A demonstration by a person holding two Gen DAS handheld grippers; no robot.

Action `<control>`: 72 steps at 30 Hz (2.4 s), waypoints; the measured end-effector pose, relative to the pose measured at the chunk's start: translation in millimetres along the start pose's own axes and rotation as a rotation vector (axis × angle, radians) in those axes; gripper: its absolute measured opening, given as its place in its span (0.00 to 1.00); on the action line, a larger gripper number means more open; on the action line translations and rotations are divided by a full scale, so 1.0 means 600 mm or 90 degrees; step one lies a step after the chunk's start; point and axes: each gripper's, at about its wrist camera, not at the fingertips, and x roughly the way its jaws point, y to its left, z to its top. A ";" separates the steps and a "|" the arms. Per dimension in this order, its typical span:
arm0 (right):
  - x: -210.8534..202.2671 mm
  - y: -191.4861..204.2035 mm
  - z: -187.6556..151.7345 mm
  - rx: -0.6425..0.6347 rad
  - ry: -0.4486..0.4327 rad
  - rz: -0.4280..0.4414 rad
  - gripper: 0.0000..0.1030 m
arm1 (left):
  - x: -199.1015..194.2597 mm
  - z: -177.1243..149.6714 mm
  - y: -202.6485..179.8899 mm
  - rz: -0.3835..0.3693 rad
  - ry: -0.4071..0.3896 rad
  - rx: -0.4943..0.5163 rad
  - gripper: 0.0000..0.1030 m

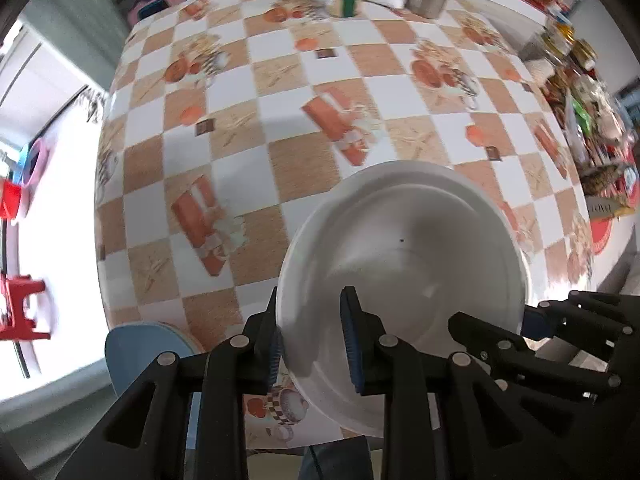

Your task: Organize plates and bowls

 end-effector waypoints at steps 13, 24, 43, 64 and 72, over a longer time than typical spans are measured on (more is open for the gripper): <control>-0.023 -0.053 -0.041 0.092 -0.027 -0.005 0.23 | -0.003 0.005 -0.105 -0.009 0.001 0.107 0.27; -0.019 -0.118 -0.076 0.148 -0.017 -0.018 0.23 | 0.032 -0.009 -0.158 -0.021 0.036 0.150 0.28; 0.029 -0.142 -0.065 0.146 0.012 -0.021 0.23 | 0.086 -0.013 -0.154 -0.019 0.078 0.123 0.58; -0.003 -0.200 -0.084 0.214 -0.019 -0.003 0.99 | 0.077 -0.006 -0.086 -0.090 0.110 0.040 1.00; 0.005 -0.205 -0.103 0.246 0.011 -0.009 0.99 | 0.064 -0.019 -0.089 -0.096 0.121 0.059 1.00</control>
